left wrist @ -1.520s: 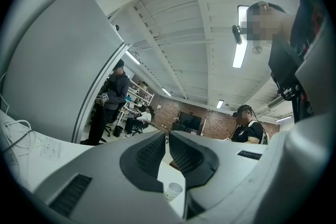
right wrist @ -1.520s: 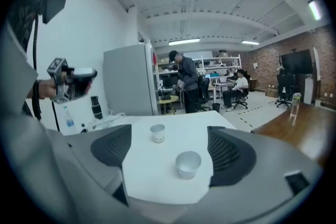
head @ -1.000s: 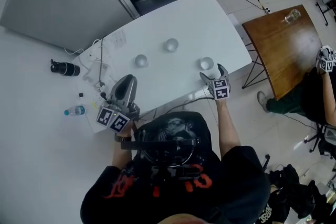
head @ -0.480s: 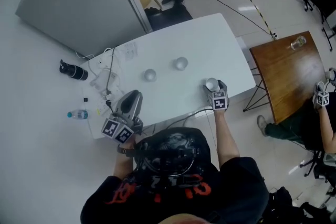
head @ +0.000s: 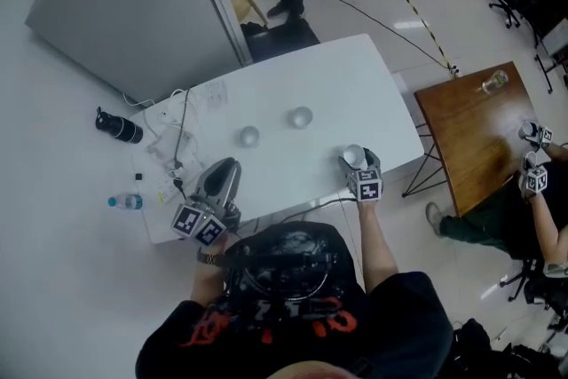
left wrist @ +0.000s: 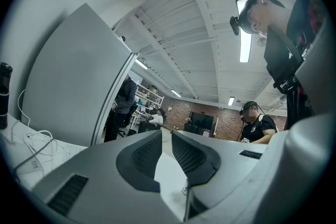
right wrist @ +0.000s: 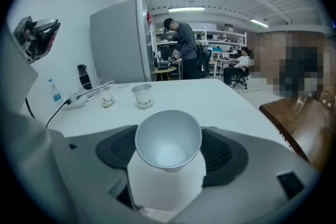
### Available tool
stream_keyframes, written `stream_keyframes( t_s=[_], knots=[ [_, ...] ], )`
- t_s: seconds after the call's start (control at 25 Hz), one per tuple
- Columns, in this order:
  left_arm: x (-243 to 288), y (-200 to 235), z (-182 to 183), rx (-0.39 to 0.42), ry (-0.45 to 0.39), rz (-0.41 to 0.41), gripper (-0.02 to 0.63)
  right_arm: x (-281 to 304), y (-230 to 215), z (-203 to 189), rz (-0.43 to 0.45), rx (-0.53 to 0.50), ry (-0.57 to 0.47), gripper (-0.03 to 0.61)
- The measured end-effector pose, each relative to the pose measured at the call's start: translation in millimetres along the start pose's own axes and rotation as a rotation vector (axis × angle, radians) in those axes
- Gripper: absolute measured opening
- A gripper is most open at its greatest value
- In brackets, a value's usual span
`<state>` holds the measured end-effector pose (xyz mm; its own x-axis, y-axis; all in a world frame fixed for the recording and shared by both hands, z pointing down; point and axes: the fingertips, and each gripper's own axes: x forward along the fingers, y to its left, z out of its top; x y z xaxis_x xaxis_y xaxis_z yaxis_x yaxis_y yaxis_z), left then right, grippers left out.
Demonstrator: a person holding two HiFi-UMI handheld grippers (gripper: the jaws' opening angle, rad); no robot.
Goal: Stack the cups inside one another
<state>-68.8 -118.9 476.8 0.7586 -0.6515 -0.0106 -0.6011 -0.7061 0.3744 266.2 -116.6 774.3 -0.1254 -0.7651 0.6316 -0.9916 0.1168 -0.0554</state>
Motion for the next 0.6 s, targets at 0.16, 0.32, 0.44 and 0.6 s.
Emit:
stream_keyframes(
  t_s=[0.16, 0.32, 0.44, 0.6],
  knots=[
    [3, 4, 0, -0.008, -0.002, -0.005, 0.061, -27, 5, 23, -0.014, 0.008, -0.056, 0.382],
    [4, 6, -2, -0.010, 0.004, -0.010, 0.061, -53, 15, 55, -0.005, -0.019, -0.113, 0.382],
    [4, 4, -4, -0.014, 0.004, -0.019, 0.061, -70, 24, 82, -0.001, -0.065, -0.161, 0.382],
    [6, 2, -2, -0.017, -0.003, -0.026, 0.061, -88, 38, 127, 0.011, -0.113, -0.253, 0.382]
  ],
)
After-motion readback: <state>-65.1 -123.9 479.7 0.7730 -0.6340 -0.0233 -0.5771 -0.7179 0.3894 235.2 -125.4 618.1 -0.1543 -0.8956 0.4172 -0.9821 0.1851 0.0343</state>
